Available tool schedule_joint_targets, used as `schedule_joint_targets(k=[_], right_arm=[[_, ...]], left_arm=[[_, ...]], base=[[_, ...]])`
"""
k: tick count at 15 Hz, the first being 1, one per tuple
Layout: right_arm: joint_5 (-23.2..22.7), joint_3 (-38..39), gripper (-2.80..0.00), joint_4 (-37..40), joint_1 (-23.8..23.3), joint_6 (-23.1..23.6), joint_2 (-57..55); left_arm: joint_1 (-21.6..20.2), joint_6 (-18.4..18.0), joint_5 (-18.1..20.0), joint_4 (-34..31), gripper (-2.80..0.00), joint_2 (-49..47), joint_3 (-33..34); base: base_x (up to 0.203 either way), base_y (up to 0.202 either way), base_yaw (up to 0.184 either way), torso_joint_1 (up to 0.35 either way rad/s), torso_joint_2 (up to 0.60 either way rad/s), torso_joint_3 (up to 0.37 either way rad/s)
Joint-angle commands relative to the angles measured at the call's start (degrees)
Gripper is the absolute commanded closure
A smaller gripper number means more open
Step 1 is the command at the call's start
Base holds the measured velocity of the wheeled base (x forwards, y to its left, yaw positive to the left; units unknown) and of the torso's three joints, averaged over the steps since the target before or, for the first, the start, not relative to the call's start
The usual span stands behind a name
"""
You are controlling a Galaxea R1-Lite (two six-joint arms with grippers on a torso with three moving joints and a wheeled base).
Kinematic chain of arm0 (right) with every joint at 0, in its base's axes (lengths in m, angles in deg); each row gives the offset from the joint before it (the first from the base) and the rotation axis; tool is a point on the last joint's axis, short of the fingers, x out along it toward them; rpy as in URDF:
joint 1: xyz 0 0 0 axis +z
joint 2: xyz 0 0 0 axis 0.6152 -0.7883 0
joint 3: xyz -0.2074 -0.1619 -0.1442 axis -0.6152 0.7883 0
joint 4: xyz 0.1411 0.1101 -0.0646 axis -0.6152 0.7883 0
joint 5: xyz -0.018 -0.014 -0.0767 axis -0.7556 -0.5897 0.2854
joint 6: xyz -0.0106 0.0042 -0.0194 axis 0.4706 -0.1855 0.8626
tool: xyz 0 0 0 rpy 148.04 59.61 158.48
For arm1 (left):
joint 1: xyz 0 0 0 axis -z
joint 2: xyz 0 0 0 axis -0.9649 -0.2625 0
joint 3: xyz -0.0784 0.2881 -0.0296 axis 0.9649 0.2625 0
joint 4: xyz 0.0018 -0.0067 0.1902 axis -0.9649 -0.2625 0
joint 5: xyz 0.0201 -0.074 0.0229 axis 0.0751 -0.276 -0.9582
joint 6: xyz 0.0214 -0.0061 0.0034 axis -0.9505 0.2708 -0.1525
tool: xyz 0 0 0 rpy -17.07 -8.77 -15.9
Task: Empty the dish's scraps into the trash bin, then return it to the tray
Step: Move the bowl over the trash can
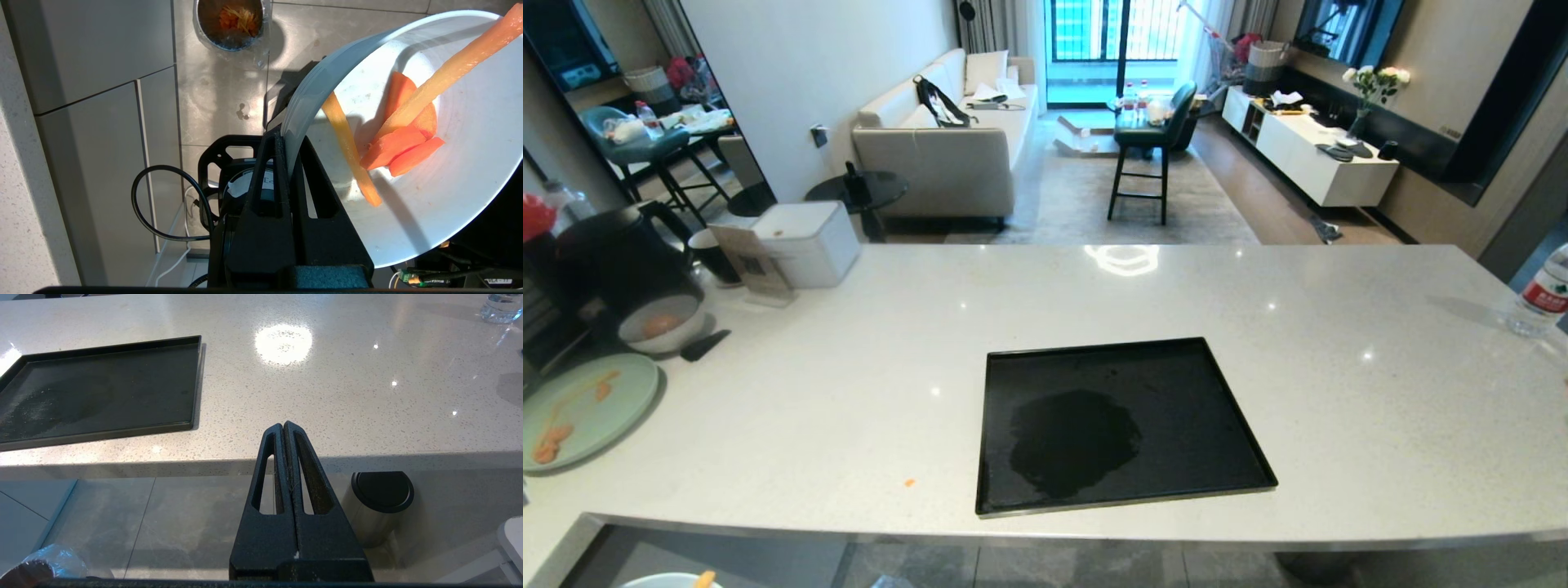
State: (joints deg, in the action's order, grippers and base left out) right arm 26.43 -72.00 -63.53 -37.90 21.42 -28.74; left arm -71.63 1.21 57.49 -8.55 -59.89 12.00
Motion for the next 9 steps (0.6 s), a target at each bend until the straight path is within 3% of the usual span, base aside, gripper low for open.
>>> schedule_joint_targets(k=[1,9], right_arm=[[0.0,0.0,0.00,0.0,0.0,0.0,0.0],[0.0,0.0,0.00,0.0,0.0,0.0,-0.1]], left_arm=[[0.0,0.0,0.0,-0.3,0.00,-0.5,0.0],[-0.4,0.1,0.0,-0.4,0.00,-0.4,0.1]], base=[[0.000,0.000,0.000,0.000,0.00,0.000],[0.000,0.000,0.000,0.000,0.00,0.000]])
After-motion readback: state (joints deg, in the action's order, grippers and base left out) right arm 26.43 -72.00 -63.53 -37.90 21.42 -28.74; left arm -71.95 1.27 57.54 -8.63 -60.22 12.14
